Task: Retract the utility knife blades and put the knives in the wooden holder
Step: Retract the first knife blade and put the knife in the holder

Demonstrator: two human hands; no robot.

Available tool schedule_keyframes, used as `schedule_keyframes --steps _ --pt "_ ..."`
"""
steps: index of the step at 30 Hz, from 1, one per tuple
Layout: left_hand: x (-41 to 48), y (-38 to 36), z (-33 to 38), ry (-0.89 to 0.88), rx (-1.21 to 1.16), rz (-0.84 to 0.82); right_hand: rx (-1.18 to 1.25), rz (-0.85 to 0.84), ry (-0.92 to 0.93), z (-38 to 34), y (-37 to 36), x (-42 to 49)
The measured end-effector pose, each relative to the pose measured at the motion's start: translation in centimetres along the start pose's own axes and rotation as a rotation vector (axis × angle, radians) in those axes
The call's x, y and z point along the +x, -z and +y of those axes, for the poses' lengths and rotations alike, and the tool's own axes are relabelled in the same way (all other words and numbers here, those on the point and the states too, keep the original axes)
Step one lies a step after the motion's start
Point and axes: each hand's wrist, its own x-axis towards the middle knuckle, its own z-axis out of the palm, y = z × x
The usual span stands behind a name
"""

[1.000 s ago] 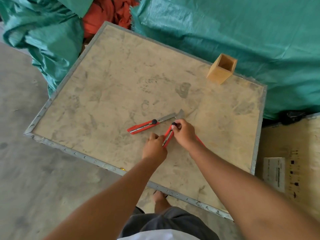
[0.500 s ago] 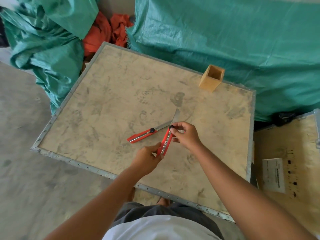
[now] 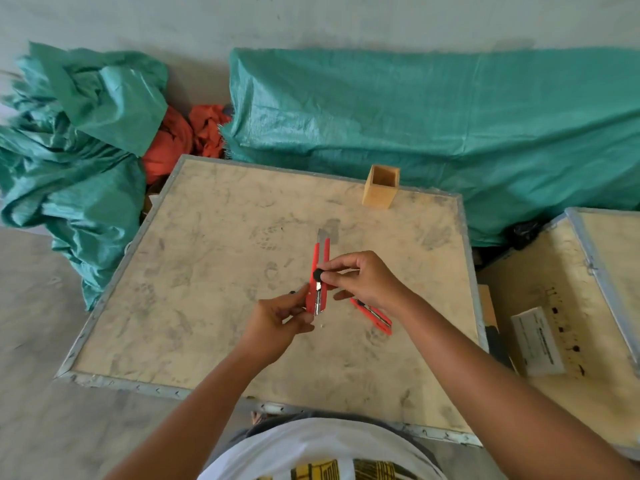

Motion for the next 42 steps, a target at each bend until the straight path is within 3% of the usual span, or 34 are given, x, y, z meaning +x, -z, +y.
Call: schedule_keyframes --steps 10,17,31,38,42 --pt "0.0 0.4 3.3 -0.041 -0.091 -0.055 -0.21 -0.013 0.142 -1.8 -0.4 -3.2" --pt "-0.3 0.1 3.2 -0.024 -0.073 -0.102 -0.283 0.104 0.181 -1.2 -0.5 -4.6" --pt "-0.2 -1.1 3.9 -0.029 -0.081 -0.127 -0.26 0.112 0.205 -1.2 0.6 -5.9" --pt "1.3 -1.8 4.4 -0.052 -0.033 -0.131 -0.258 0.257 0.29 -0.9 1.2 -5.4" --pt "3.1 -2.1 4.2 -0.047 0.008 -0.131 -0.116 0.285 0.249 -0.1 1.9 -4.4"
